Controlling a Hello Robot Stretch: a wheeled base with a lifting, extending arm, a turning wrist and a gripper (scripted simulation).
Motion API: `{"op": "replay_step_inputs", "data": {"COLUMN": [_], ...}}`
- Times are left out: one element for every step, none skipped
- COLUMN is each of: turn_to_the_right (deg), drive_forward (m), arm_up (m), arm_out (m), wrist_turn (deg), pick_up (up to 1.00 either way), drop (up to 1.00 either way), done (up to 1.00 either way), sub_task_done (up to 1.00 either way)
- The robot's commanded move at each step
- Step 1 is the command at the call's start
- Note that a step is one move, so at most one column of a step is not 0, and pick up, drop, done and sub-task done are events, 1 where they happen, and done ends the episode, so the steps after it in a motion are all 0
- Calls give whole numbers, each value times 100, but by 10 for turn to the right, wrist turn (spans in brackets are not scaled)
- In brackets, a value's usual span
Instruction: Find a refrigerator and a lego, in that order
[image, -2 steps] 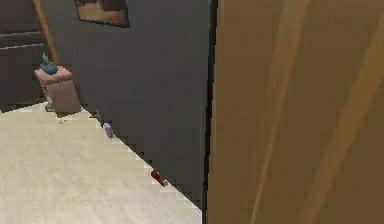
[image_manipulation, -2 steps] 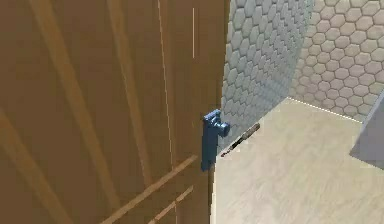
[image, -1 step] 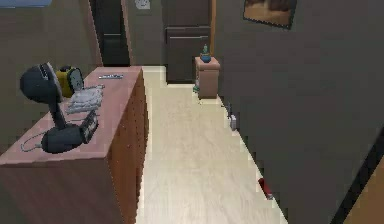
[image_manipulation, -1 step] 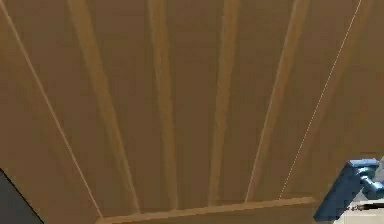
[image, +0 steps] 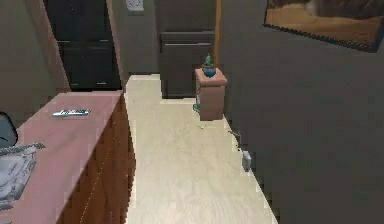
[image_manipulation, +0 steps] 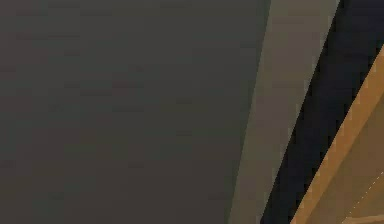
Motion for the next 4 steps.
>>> {"op": "replay_step_inputs", "data": {"turn_to_the_right": [-60,0,0,-180], "drive_forward": [0,100,80,0], "arm_up": [0,0,0,0], "arm_out": [0,0,0,0], "wrist_turn": [0,0,0,0], "pick_up": [0,0,0,0], "drop": [0,0,0,0], "done": [0,0,0,0], "sub_task_done": [0,0,0,0]}}
